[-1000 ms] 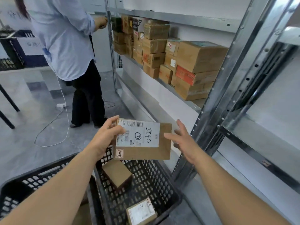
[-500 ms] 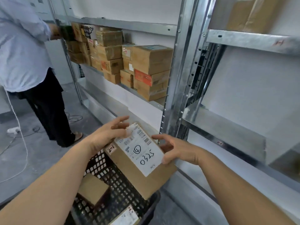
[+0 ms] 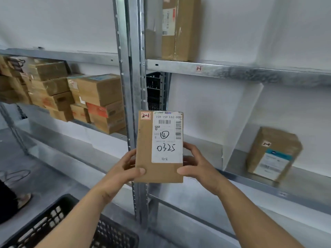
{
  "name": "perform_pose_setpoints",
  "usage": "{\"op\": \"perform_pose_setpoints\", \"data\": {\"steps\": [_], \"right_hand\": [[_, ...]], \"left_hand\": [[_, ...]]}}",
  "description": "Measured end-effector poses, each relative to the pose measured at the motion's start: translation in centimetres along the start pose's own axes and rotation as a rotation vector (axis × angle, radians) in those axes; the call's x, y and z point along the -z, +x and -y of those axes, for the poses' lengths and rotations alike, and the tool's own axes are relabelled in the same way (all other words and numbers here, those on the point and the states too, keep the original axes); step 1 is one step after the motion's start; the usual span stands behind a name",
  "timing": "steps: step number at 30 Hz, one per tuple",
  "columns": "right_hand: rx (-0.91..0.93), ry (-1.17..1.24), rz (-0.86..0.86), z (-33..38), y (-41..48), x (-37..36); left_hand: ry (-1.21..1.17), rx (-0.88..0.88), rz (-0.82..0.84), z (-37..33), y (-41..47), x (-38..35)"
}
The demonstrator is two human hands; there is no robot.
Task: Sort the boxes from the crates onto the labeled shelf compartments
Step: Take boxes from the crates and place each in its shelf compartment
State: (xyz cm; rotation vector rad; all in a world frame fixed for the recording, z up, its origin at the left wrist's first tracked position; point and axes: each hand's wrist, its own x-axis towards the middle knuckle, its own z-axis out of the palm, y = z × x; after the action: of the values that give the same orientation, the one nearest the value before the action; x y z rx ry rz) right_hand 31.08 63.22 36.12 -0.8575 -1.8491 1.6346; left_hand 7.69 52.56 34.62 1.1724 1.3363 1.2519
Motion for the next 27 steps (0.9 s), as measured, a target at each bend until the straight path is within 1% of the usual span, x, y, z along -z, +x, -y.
{"op": "perform_pose_setpoints", "data": {"steps": [3,9,16,20,22,27], "right_hand": [[0.023,-0.084,-0.037,1.1,-3.2,2.5],[0.12,-0.098,-0.218,3.1,-9.8,7.1],[0.22,-0.137,-0.327,5.6,-17.6,12.7],[0.273,-0.166,-0.383,6.9,-21.6,15.2],[0.285,-0.188,-0.403,7.4,-23.5,16.4],[0.33,-0.208,-0.459,8.3,-27.3,19.2]], "left_hand": [[-0.015,-0.032,0.032,-1.1,0.3,-3.3],[0.032,-0.126,0.138,-4.9,0.0,-10.5],[0.069,-0.205,0.106,-7.7,-0.5,-16.7],[0.263,-0.298,0.002,-9.3,-1.1,-20.7],[0.395,-0.359,-0.016,-10.2,-1.5,-22.8],[0.606,-0.48,-0.066,-12.3,-1.6,-26.7]]}}
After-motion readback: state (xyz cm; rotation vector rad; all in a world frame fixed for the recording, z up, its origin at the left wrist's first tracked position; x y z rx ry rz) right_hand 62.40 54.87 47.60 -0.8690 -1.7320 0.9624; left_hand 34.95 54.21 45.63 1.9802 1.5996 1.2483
